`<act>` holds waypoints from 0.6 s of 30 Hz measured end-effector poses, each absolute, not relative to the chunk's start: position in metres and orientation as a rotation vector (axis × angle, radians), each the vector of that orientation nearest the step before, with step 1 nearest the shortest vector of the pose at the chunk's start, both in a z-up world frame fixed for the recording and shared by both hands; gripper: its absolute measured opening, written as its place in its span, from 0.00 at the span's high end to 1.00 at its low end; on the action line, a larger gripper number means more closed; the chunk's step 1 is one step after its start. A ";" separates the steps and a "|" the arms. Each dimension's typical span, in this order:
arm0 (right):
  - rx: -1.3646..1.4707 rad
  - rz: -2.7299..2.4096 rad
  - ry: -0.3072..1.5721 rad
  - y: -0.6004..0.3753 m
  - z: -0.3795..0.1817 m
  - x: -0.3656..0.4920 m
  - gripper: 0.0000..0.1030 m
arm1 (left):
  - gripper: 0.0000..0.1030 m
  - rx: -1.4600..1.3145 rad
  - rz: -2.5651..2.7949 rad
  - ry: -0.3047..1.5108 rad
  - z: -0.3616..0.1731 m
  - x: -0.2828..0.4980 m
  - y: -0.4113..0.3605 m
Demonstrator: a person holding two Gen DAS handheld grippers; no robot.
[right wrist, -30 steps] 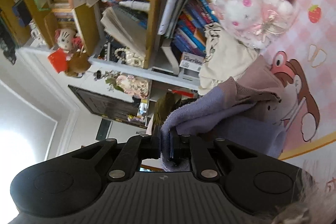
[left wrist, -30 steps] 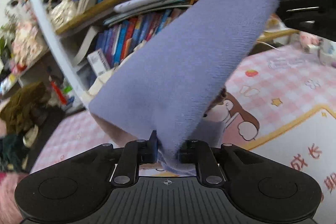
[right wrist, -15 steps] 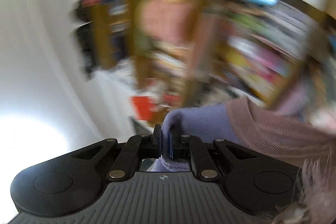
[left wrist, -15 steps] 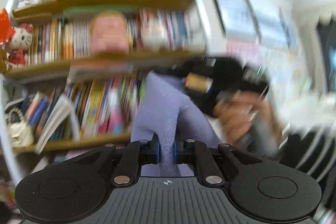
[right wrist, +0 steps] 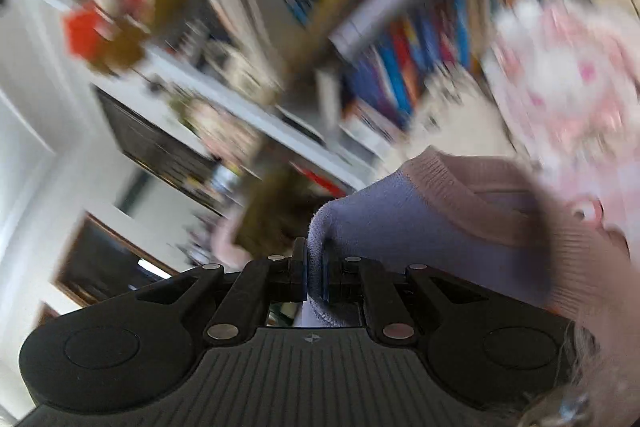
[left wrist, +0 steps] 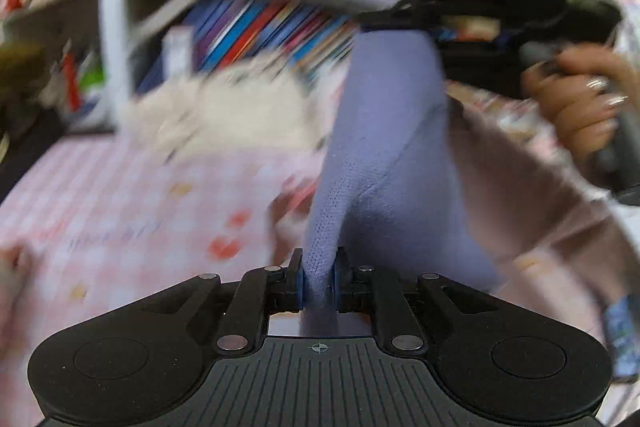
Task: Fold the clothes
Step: 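Lift the sweater with the left tool while the right tool grasps another edge, then lower the held sweater onto the mat and open both tools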
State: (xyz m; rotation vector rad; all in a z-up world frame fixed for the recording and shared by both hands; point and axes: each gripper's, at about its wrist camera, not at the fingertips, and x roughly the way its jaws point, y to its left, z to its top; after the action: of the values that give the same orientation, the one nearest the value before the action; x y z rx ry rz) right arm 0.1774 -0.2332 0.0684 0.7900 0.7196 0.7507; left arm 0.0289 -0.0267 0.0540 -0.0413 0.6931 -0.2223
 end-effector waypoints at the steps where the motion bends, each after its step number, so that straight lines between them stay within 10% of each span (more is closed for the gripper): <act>1: 0.763 0.730 0.745 -0.222 0.060 0.178 0.93 | 0.85 -0.043 -0.204 0.711 0.046 0.032 -0.018; 6: 0.629 0.617 0.768 -0.185 0.051 0.191 0.85 | 0.84 -0.030 -0.169 0.735 0.034 0.049 0.013; 9: 0.595 0.591 0.760 -0.184 0.051 0.183 0.52 | 0.84 -0.010 -0.155 0.746 0.027 0.060 0.025; 18: 0.475 0.488 0.770 -0.232 0.034 0.117 0.49 | 0.56 0.006 -0.072 0.723 0.018 0.051 0.044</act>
State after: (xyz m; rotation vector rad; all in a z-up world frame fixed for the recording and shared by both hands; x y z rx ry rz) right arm 0.1171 -0.2317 0.0339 0.4754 0.7703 0.4880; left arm 0.0507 0.0439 0.0176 0.0064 0.7232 -0.0721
